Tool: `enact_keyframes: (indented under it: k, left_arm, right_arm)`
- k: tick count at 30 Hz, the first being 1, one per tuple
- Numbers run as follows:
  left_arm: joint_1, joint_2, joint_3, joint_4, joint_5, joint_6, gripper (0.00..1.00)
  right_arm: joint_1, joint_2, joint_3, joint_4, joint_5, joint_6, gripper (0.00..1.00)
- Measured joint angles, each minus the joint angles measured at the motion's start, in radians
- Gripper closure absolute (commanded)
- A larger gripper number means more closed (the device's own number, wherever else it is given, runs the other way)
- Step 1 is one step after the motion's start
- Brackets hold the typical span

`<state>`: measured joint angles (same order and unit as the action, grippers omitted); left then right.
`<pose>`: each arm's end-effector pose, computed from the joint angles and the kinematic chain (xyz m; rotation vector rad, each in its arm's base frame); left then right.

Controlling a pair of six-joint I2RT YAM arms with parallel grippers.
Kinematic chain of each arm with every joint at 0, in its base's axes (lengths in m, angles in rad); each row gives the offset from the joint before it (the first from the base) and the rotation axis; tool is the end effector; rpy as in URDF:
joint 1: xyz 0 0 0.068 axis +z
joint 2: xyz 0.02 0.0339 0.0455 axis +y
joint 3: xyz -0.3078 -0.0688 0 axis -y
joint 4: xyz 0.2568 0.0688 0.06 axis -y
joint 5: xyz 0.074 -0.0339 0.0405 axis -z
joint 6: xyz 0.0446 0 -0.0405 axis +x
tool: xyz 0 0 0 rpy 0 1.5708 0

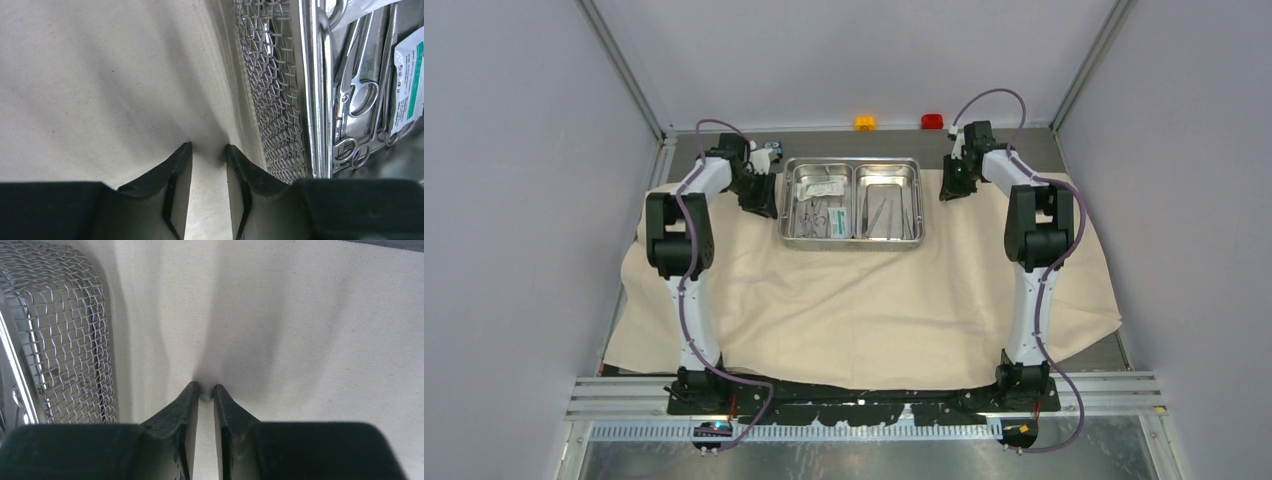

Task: Open and lay out the surgical kit
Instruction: Smooth out the surgical kit at the center of the board.

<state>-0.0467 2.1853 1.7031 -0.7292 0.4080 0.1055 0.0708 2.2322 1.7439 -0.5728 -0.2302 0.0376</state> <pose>0.4919 -0.0407 0.1915 0.3089 2.7058 -0.5482 0.5193 0.0470 0.1864 -0.1226 2.6237 0.3401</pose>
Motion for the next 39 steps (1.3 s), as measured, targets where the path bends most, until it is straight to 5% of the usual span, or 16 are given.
enact_keyframes:
  k: [7,39]
  left_arm:
    - [0.0,0.019,0.003,-0.001,0.04,-0.026,1.0]
    - [0.034,0.116,0.14,-0.056,0.075,-0.261,1.0]
  right_arm:
    - [0.0,0.01,0.014,-0.013,-0.008,0.014,0.95]
    - [0.013,0.138,0.257,-0.177,0.071,0.01,1.0]
